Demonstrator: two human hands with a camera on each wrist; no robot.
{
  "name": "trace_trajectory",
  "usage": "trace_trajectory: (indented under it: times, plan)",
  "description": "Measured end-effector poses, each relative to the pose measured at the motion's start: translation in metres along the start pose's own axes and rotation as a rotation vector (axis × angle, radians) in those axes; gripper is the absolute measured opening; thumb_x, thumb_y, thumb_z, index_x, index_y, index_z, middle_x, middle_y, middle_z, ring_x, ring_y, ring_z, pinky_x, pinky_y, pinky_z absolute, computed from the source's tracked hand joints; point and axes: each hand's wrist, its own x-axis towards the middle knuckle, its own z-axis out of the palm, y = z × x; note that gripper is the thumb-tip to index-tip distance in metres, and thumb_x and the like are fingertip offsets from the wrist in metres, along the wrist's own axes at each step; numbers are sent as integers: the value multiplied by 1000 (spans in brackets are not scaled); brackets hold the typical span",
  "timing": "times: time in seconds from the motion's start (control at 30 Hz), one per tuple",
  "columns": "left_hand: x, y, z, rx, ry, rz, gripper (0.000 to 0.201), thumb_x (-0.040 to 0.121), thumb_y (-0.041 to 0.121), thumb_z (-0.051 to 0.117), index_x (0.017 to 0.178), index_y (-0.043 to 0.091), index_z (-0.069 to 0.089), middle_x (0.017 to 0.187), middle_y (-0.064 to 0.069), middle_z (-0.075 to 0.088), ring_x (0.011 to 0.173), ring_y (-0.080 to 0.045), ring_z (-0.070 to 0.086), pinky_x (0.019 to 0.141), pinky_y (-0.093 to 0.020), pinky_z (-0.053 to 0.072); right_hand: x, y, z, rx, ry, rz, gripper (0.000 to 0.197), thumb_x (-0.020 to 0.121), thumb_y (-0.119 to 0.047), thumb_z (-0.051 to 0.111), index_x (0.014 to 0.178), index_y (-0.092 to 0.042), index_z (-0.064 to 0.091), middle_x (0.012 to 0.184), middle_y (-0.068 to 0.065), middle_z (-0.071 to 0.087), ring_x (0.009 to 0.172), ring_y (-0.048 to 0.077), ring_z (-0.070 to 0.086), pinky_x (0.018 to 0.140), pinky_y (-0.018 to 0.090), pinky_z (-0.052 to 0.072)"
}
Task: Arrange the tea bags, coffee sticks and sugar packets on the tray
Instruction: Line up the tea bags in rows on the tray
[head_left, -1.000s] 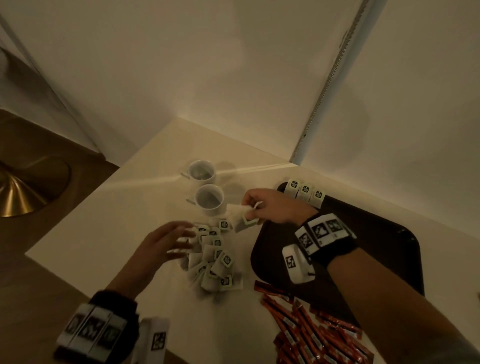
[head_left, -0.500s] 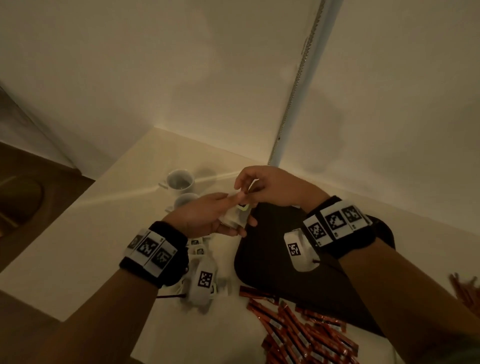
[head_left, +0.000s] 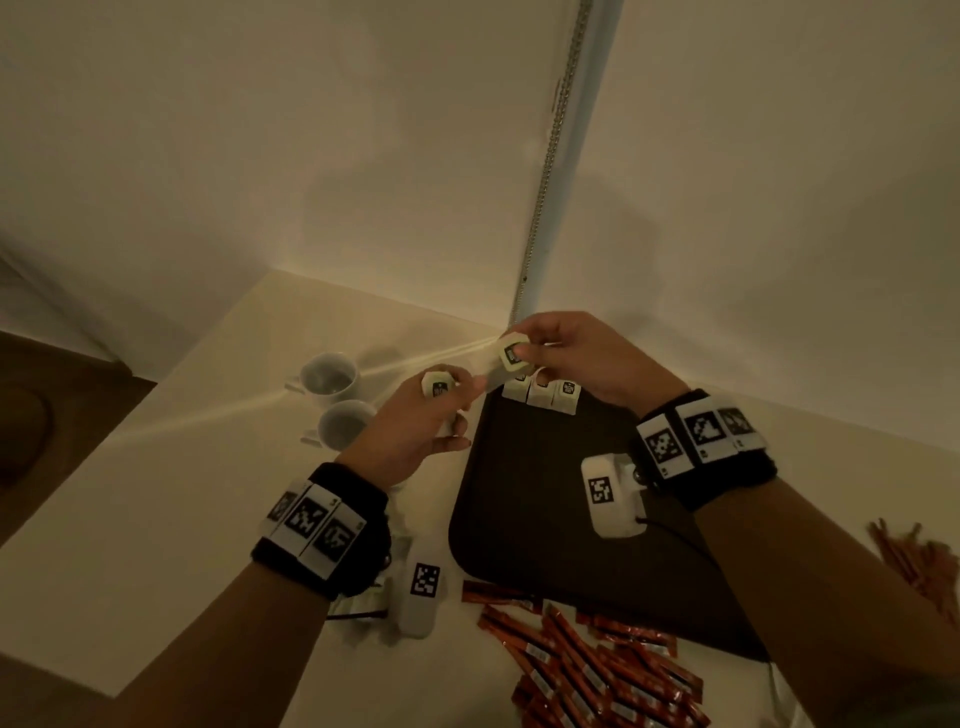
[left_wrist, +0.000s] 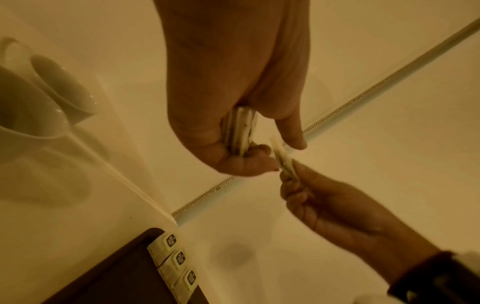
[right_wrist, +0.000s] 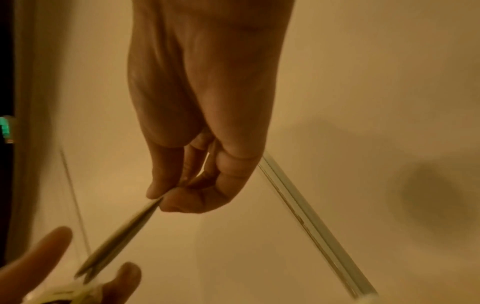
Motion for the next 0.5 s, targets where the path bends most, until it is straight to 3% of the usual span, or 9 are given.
trace_trajectory:
  times: [0.1, 0.2, 0.27, 0.37, 0.5]
  plan:
    - [4, 3, 9, 13, 35, 93, 36, 71, 40, 69, 101, 21, 61, 70, 7, 54, 55, -7, 49, 53, -23, 47, -1, -27, -9, -171, 26, -57, 11, 82, -13, 70, 92, -12, 65, 73, 1, 64, 57, 1, 56, 55, 15, 47]
    - [7, 4, 18, -17, 57, 140, 32, 69, 38, 70, 95, 21, 63, 71, 6, 58, 53, -8, 50, 49, -22, 46, -2, -56, -14, -419, 42, -168, 18, 75, -26, 78, 83, -13, 68, 67, -5, 64, 56, -1, 56, 56, 11, 44]
    - [9, 3, 22, -24, 49, 149, 24, 73, 33, 70, 93, 21, 64, 71, 5, 61, 52, -7, 50, 49, -21, 46, -4, -72, -14, -574, 26, -223, 20, 74, -33, 77, 79, -14, 71, 66, -8, 64, 58, 0, 56, 57, 12, 43]
    - [9, 1, 26, -34, 20, 156, 13, 83, 20, 66, 96, 20, 66, 81, -3, 61, 51, -5, 51, 49, -20, 47, -5, -87, -12, -712, -13, -278, 23, 78, -36, 74, 69, -15, 66, 54, -11, 55, 48, 2, 49, 50, 12, 37]
    - [8, 2, 31, -83, -45, 171, 28, 75, 26, 69, 103, 26, 66, 87, -6, 60, 53, -6, 51, 51, -21, 47, -4, -95, -8, -862, -29, -343, 26, 81, -31, 68, 61, -18, 58, 47, -11, 45, 47, 0, 47, 53, 21, 35]
